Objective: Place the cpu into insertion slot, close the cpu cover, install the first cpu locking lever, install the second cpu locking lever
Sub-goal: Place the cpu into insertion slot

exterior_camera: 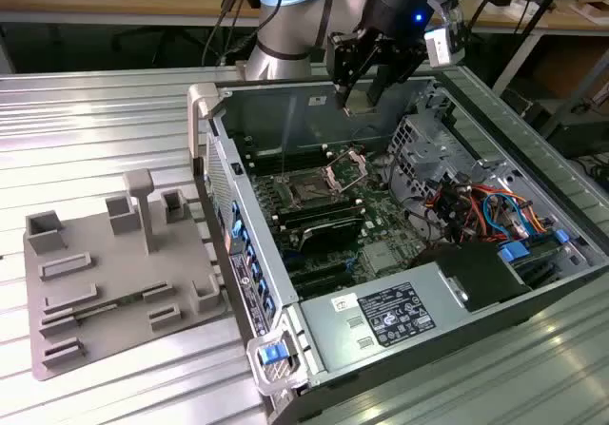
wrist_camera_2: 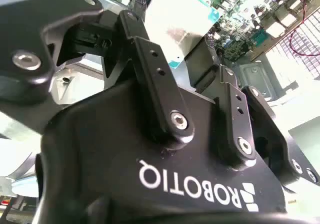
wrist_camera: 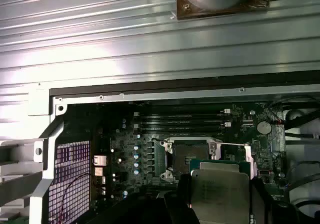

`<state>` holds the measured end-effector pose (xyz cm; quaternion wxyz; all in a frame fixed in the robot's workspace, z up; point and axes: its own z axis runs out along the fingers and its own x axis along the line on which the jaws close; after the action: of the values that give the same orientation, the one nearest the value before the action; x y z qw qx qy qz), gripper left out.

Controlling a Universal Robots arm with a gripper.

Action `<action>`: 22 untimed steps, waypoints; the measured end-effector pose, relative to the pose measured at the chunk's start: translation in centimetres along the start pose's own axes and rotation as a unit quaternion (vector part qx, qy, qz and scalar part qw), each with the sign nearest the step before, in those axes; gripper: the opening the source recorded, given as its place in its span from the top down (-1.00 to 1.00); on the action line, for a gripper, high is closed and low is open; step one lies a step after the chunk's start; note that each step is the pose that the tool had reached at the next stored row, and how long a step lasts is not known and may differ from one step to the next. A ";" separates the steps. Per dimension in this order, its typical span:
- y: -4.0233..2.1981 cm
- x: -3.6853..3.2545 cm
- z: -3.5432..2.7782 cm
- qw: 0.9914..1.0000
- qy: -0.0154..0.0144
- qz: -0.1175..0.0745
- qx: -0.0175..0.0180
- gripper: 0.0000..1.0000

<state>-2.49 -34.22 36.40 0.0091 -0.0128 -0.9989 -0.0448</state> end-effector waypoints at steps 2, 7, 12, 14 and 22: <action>-0.01 0.00 0.08 1.000 0.000 0.000 0.000 -0.09; -0.03 0.00 0.31 1.000 0.000 0.000 0.000 -0.09; -0.04 0.00 0.42 1.000 0.000 0.000 0.000 -0.09; -0.04 0.00 0.45 1.000 0.000 0.000 0.000 -0.09; -0.05 0.00 0.57 1.000 0.000 0.000 0.000 -0.09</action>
<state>-2.49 -34.22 35.82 0.0091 -0.0128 -0.9989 -0.0448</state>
